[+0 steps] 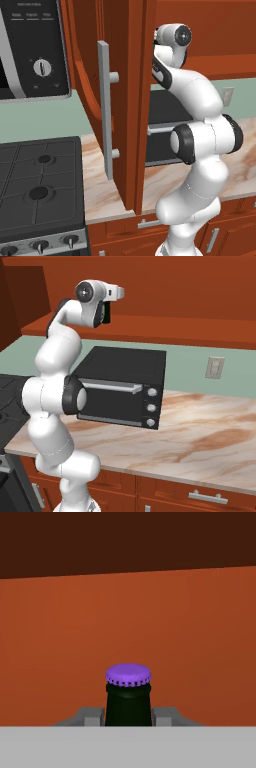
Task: Get the candle and the beer from the cabinet and move them to the dining counter.
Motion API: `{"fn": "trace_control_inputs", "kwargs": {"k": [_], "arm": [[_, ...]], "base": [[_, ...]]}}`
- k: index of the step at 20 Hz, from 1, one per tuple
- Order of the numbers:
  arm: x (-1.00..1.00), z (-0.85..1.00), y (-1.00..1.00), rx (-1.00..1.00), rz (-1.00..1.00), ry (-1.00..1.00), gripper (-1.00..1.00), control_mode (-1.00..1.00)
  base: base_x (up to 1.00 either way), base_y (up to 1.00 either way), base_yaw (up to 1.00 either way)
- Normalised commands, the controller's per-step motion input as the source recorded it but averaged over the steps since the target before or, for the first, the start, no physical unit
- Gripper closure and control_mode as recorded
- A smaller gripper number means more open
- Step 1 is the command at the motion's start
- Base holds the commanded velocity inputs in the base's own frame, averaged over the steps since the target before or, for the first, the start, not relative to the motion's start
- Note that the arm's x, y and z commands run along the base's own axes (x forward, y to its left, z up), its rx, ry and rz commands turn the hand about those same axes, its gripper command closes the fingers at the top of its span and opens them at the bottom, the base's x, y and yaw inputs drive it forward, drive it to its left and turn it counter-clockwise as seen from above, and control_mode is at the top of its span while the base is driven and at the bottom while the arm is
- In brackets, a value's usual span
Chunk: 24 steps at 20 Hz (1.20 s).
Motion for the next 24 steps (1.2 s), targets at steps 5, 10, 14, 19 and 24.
{"fn": "trace_control_inputs", "kwargs": {"k": [5,10,14,19,24], "arm": [[-0.46,0.0,-0.32,0.0,0.0,0.0,1.0,-1.0],[-0.88,0.07,-0.22,0.0,0.0,0.0,1.0,-1.0],[-1.0,0.08,-0.17,0.0,0.0,0.0,1.0,-1.0],[-1.0,0.12,-0.16,0.0,0.0,0.01,1.0,-1.0],[-1.0,0.02,-0.06,0.0,0.0,0.06,1.0,-1.0]], "base": [[0.0,0.0,0.0],[0.0,0.0,0.0],[0.0,0.0,0.0],[0.0,0.0,0.0],[0.0,0.0,0.0]]}}
